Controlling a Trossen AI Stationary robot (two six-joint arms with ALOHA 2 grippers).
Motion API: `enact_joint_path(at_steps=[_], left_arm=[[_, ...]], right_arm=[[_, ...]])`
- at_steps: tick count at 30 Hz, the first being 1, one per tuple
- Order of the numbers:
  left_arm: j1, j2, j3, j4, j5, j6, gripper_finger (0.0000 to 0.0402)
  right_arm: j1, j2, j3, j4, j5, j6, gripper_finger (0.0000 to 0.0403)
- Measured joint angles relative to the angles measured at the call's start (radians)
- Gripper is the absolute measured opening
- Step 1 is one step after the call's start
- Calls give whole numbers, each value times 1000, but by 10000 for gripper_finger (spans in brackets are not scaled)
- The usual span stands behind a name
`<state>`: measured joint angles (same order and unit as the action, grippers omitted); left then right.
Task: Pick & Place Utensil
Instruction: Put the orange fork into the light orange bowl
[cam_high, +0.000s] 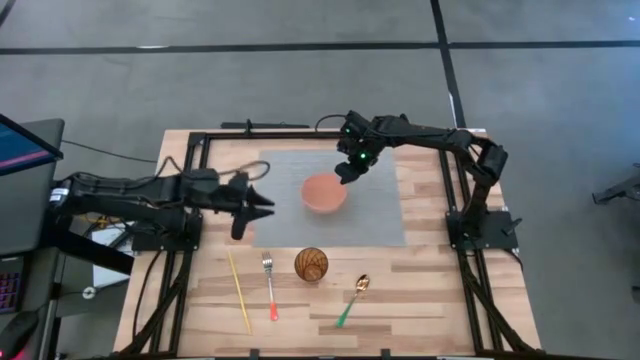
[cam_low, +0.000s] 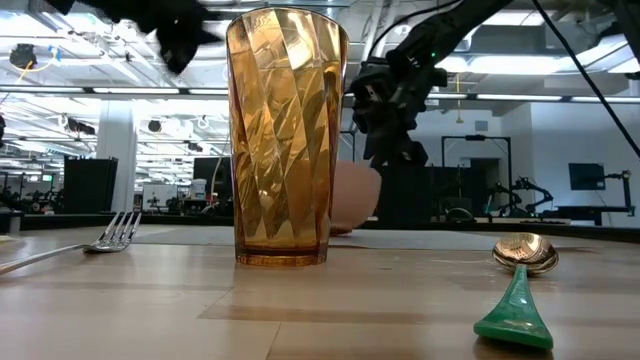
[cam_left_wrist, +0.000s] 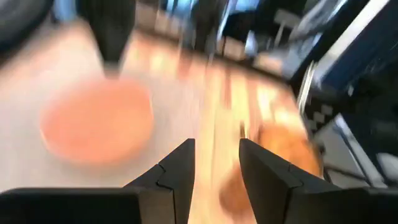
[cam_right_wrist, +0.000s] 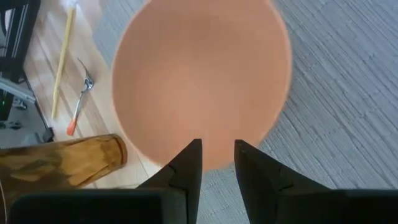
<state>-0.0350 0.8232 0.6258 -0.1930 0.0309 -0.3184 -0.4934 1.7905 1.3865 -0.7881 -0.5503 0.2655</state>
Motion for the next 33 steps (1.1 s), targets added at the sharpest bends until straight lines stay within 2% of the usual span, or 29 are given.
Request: enact_joint_path(at_steps=[4,12,16,24,33], left_arm=[[-65,73,-1,-168,0,-202,127],[-181,254,-111,-180,-30,-368,127],[-188,313,-146,-146,-34,-375,127],[-188,393,-215,40,6,-375,127],[-188,403,-236,59,21,-375,127]], right_arm=[[1,0,0,12,1,-34,88],[1,0,0,36,1,-40,88],[1,0,0,37,0,-40,88],[1,0,0,40,1,-39,88],[1,0,0,41,1,-37,88]])
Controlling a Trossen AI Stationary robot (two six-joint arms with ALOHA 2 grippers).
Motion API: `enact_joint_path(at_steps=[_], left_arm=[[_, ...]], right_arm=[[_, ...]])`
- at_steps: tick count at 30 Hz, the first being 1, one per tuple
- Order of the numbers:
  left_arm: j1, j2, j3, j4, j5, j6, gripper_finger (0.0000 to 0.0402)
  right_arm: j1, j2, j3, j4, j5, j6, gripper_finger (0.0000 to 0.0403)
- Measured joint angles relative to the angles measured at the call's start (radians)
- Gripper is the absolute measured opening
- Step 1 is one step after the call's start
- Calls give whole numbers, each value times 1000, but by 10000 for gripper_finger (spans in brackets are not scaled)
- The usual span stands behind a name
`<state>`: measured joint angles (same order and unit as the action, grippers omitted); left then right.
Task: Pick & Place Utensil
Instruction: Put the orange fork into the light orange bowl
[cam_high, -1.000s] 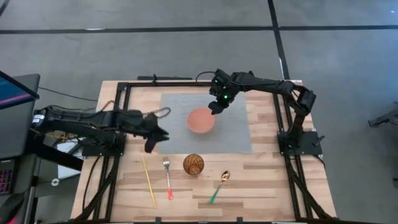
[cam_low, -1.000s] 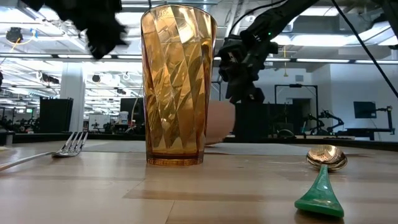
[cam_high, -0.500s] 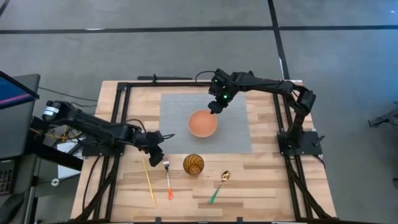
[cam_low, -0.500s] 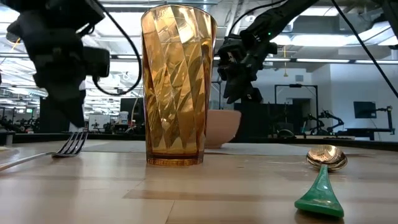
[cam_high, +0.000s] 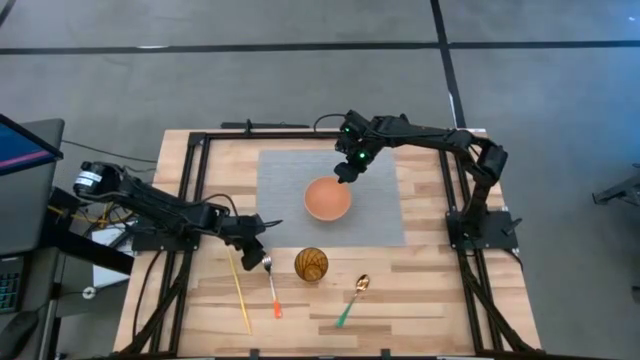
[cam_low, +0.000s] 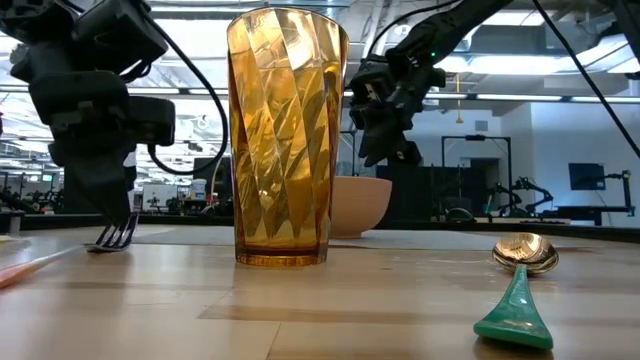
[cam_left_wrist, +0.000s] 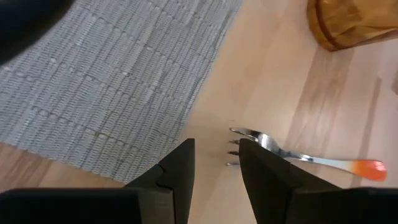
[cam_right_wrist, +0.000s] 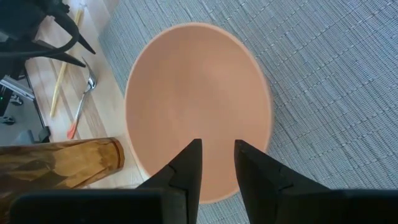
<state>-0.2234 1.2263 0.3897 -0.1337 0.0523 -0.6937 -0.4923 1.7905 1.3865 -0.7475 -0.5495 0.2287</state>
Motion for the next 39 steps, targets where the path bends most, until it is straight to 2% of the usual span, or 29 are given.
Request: enact_joint_path(at_steps=[5,14,18,22,26,33,39], left_arm=[[0,-22,0,7,5,0,127],[-1,-160,0,14,1,-35,127],[-50,-177,0,79,27,-47,127],[-141,-107,3,169,18,-86,127],[-197,5,49,167,2,-317,127],[-206,148,156,151,114,-570,127],[-201,222,175,87,160,-725,127]], right_arm=[[0,0,0,0,0,0,88],[0,0,0,4,0,0,88],[0,0,0,16,0,0,88],[0,0,0,52,0,0,88],[0,0,0,72,0,8,88],[0,1,0,76,0,16,88],[0,1,0,76,0,8,88]])
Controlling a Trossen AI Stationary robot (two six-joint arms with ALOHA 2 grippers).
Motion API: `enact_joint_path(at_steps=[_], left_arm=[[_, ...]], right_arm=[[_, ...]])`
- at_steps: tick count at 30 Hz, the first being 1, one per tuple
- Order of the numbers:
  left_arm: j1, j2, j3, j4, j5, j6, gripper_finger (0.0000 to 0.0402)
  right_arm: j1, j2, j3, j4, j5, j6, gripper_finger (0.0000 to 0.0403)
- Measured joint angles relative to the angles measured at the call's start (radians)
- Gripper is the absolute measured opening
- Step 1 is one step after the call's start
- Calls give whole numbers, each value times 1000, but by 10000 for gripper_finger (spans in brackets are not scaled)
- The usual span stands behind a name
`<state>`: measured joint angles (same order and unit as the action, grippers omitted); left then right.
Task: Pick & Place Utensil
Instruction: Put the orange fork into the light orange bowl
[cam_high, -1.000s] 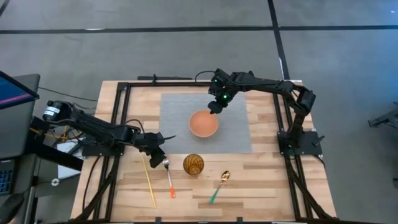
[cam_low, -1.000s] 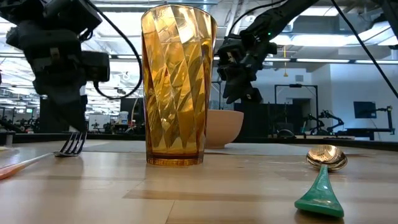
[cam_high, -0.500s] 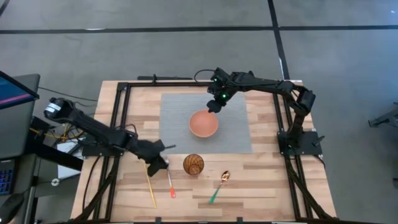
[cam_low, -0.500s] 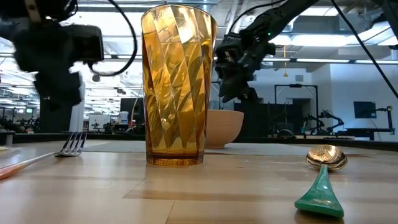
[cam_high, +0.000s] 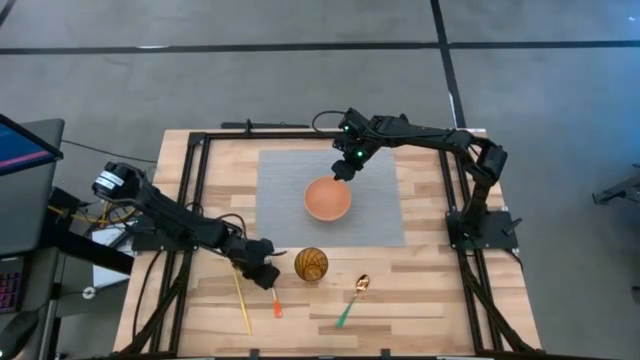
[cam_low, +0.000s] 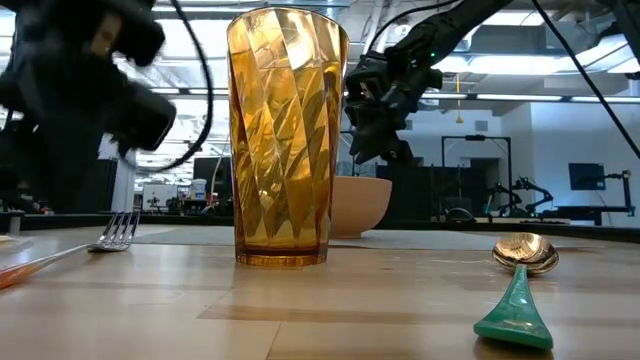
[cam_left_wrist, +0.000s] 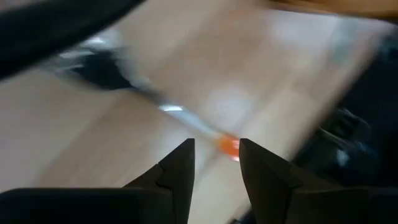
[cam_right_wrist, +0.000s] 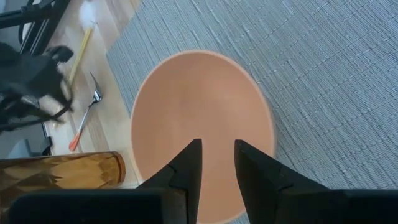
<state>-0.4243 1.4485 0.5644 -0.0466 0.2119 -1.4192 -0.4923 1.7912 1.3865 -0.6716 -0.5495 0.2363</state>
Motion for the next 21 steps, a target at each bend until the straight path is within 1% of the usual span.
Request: enact_joint_path(at_steps=[3,8,13,16,21], left_arm=[[18,32,-1,-95,-17,-82,127],[43,51,1,-62,-20,-89,127],[47,4,0,-57,-72,-136,127],[46,2,0,-57,-86,-162,127],[35,52,0,-52,-50,-198,127]], right_arm=[[0,0,0,0,0,-3,88],[0,0,0,-1,0,-28,88],[0,0,0,0,0,-34,88],[0,0,0,3,0,-34,88],[0,0,0,3,0,-34,88]])
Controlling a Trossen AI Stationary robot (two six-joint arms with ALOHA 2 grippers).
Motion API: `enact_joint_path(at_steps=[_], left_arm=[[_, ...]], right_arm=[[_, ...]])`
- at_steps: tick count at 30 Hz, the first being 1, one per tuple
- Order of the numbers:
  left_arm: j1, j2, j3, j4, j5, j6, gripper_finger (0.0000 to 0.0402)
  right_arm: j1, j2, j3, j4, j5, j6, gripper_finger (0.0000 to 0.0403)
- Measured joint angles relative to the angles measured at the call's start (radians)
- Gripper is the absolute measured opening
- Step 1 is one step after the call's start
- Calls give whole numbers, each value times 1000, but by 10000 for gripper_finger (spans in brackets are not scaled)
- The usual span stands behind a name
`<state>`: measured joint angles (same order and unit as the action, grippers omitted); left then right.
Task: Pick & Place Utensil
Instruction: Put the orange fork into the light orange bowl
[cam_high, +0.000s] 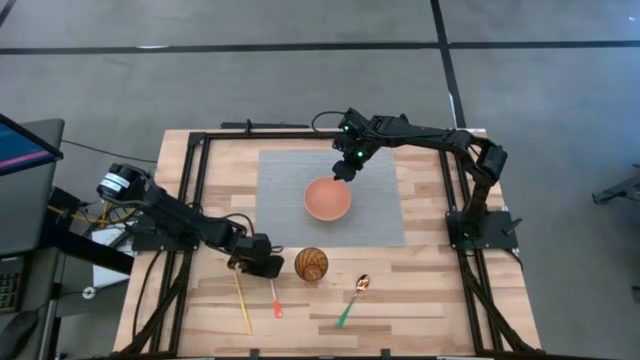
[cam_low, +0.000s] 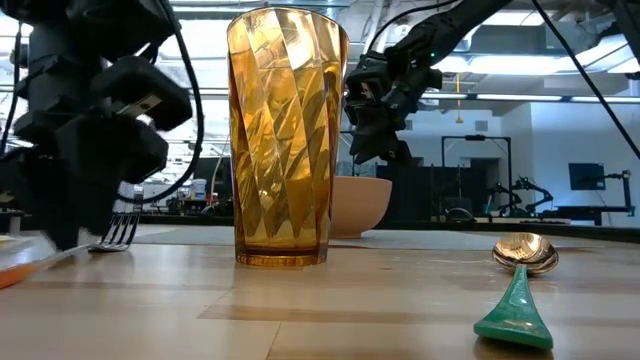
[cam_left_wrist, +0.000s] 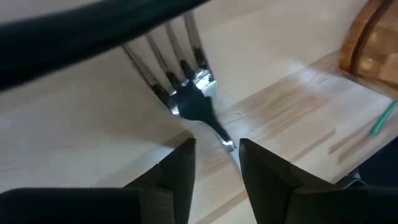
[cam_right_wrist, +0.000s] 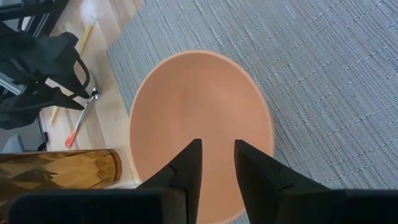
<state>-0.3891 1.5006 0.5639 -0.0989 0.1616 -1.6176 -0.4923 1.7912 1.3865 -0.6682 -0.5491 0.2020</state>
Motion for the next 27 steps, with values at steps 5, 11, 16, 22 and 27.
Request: enact_joint_path(at_steps=[5,11,16,22,27], left_arm=[[-2,37,3,30,3,-11,127],[40,56,4,29,23,63,94],[64,57,2,29,12,129,27],[71,35,2,4,0,180,11],[79,-36,-2,-102,-9,227,6]], right_arm=[[0,0,0,3,0,0,88],[0,0,0,7,0,-2,88],[0,0,0,11,0,-3,88],[0,0,0,11,0,-31,88],[0,0,0,11,0,-37,88]])
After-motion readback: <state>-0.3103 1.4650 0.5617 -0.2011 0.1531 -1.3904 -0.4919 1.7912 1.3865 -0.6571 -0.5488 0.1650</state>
